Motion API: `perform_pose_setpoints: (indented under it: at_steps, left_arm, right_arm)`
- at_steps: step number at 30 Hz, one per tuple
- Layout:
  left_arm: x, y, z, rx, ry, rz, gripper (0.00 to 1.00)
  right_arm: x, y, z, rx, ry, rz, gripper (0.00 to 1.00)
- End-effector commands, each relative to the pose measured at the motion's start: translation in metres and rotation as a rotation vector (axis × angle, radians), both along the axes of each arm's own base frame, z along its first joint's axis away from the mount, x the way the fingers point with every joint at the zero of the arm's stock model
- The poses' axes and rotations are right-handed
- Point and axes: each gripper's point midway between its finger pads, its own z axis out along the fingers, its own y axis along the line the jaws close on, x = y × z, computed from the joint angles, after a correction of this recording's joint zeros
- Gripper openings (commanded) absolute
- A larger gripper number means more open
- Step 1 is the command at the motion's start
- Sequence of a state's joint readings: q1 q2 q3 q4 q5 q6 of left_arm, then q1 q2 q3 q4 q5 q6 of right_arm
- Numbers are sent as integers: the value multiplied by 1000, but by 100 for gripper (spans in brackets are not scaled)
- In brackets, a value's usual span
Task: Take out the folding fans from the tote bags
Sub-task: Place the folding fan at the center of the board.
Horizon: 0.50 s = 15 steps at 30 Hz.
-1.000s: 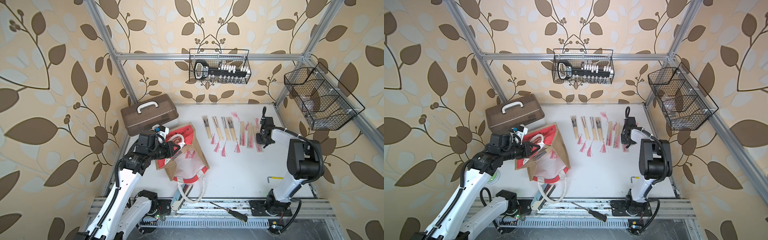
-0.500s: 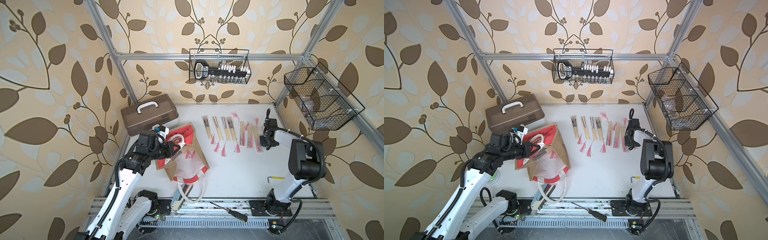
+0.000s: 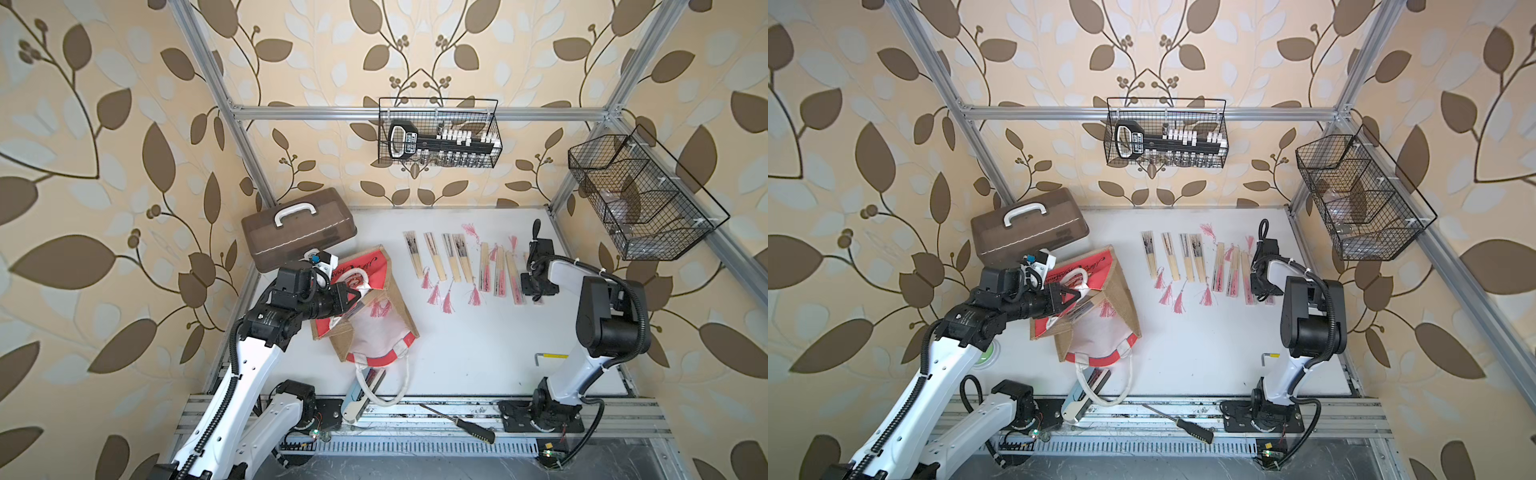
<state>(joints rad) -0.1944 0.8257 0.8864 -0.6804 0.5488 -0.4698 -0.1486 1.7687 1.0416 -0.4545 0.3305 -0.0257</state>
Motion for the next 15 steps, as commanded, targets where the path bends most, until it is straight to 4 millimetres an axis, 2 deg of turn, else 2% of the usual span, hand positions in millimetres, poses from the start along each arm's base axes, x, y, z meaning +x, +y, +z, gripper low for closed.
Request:
perform_pose_setpoints:
  at_steps: [1, 4, 8, 11, 13, 15]
  left_arm:
    - [0, 2, 1, 11, -13, -8, 0]
    - [1, 2, 0, 11, -10, -6, 0]
    - [2, 1, 1, 7, -16, -10, 0]
    - [2, 1, 3, 3, -21, -13, 0]
    - [2, 1, 4, 2, -29, -13, 0]
    - [2, 1, 4, 3, -37, -14, 0]
  right_arm:
    - [-1, 4, 27, -12, -52, -24, 44]
    - [-3, 16, 53, -7, -135, -36, 44]
    - [-8, 50, 93, 11, -265, 1, 44]
    - [-18, 99, 124, 81, -389, 76, 44]
    - [-29, 144, 146, 161, -484, 185, 44]
    - [-43, 181, 167, 227, -572, 269, 43]
